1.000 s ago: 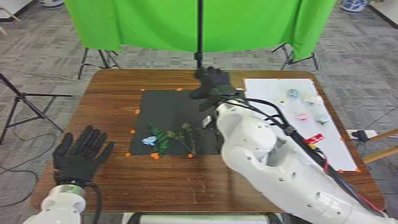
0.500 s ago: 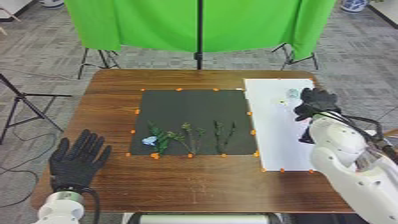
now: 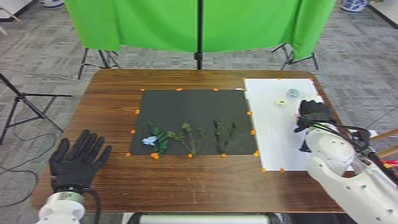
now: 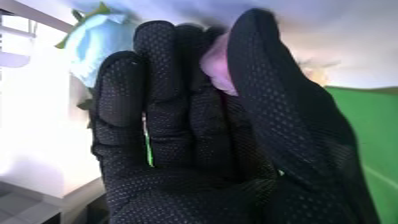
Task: Arrange flowers
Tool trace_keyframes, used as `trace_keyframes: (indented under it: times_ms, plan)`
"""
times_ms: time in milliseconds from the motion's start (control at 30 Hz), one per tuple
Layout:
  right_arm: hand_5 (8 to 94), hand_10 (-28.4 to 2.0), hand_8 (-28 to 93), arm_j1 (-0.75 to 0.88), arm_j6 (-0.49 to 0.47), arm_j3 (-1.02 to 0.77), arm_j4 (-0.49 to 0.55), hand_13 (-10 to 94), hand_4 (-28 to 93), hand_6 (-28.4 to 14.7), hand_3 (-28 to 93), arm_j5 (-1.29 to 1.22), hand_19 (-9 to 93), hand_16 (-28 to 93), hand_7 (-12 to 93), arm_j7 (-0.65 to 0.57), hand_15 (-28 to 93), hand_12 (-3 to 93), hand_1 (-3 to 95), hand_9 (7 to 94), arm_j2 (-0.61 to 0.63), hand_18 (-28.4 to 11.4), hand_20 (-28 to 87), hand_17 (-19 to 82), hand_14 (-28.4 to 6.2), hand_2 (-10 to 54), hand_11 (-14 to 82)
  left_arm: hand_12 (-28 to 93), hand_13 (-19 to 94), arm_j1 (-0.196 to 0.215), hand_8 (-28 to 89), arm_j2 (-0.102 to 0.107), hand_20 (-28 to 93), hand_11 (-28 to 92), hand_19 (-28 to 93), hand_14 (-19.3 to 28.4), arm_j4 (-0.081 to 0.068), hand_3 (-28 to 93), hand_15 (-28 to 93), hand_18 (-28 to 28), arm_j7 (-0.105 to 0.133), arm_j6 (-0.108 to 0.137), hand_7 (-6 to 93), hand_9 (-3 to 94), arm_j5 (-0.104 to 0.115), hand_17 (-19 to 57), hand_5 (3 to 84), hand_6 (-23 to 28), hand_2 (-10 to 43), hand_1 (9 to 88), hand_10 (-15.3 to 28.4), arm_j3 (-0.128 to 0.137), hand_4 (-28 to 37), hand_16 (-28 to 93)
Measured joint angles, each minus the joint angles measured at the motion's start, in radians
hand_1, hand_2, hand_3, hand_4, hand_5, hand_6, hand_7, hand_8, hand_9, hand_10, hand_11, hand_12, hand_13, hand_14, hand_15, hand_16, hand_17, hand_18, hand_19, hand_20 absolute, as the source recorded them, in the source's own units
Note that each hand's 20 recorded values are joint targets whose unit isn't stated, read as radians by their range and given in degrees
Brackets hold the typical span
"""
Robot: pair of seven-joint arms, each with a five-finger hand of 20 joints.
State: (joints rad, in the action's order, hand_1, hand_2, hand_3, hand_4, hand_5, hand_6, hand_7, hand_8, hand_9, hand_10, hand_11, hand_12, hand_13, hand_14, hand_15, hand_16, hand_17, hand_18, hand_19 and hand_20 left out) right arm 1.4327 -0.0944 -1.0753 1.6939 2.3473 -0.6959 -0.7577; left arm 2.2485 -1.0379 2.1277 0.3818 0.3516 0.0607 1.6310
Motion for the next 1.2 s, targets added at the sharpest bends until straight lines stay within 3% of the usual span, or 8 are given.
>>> trace_keyframes:
  times_ms: [233, 400, 567, 833, 967, 1200]
  plan:
    - [69.7, -11.4, 15, 0.015, 0.097, 0.019, 0.01, 66, -28, -1.7, 55, 0.015, 76, 37, 36, 0.02, 42, 39.7, 64.4, 79.7, 0.001, -21.8, 36, 31, -7.9, -5.0, 10.5, 12, 27, 0.001, -10, -0.001, 19, 29, 39, 14.4, 0.0, 77, 48, 14.5, 0.0, -0.001, 18.8, 36.0, 0.001, -6.3, 42.9, 8.0, 12.2, 25.9, 14.7, 0.001, -28.3, -5]
    - [69.7, -11.6, 14, 0.014, 0.18, 0.032, 0.108, 66, -28, -1.7, 59, 0.02, 75, 38, 37, 0.091, 41, 38.5, 62.1, 79.5, -0.002, -22.3, 35, 31, -7.9, -5.7, 10.7, 12, 27, 0.005, -10, -0.001, 19, 29, 39, 14.4, 0.001, 76, 48, 14.5, -0.002, -0.001, 18.8, 36.1, 0.002, -6.3, 42.9, 8.0, 12.2, 26.0, 14.7, 0.005, -28.3, -5]
    - [69.8, -11.7, 14, -0.161, 0.24, 0.238, 0.138, 66, -28, -1.7, 60, 0.04, 74, 37, 37, 0.167, 41, 37.6, 61.7, 78.9, -0.047, -22.3, 35, 30, -8.0, -6.0, 10.5, 12, 27, 0.005, -10, 0.013, 19, 29, 39, 14.4, 0.001, 76, 48, 14.5, 0.001, 0.0, 18.9, 36.1, 0.009, -6.3, 42.9, 8.1, 12.3, 26.0, 14.7, 0.003, -28.3, -5]
    - [70.0, -11.6, 14, -0.485, 0.229, 0.514, -0.04, 66, -28, -1.8, 62, -0.148, 75, 37, 37, 0.258, 41, 37.2, 60.8, 79.1, -0.301, -22.6, 35, 31, -8.0, -6.5, 10.7, 12, 27, -0.016, -10, 0.032, 19, 29, 39, 14.5, -0.007, 76, 48, 14.6, -0.001, 0.003, 19.0, 36.3, 0.006, -6.3, 43.1, 8.0, 12.5, 26.0, 14.8, -0.017, -28.3, -5]
    - [70.1, -11.6, 14, -0.63, 0.166, 0.683, -0.117, 66, -28, -1.8, 62, -0.169, 75, 36, 37, 0.289, 41, 36.9, 60.8, 79.1, -0.389, -22.6, 35, 31, -8.0, -6.6, 10.7, 12, 27, -0.034, -10, 0.048, 19, 29, 39, 14.4, -0.013, 76, 48, 14.5, 0.005, 0.004, 19.1, 36.2, 0.007, -6.3, 43.1, 8.1, 12.5, 26.0, 14.8, -0.039, -28.3, -6]
    - [69.9, -11.7, 13, -0.74, 0.077, 0.798, -0.224, 66, -28, -1.8, 62, -0.087, 76, 36, 37, 0.298, 40, 36.6, 60.6, 78.6, -0.52, -22.7, 34, 31, -8.1, -6.7, 10.6, 12, 27, -0.076, -10, 0.069, 19, 29, 39, 14.5, -0.034, 76, 48, 14.5, 0.004, 0.009, 19.1, 36.3, 0.007, -6.3, 43.2, 8.1, 12.5, 25.9, 14.6, -0.064, -28.3, -6]
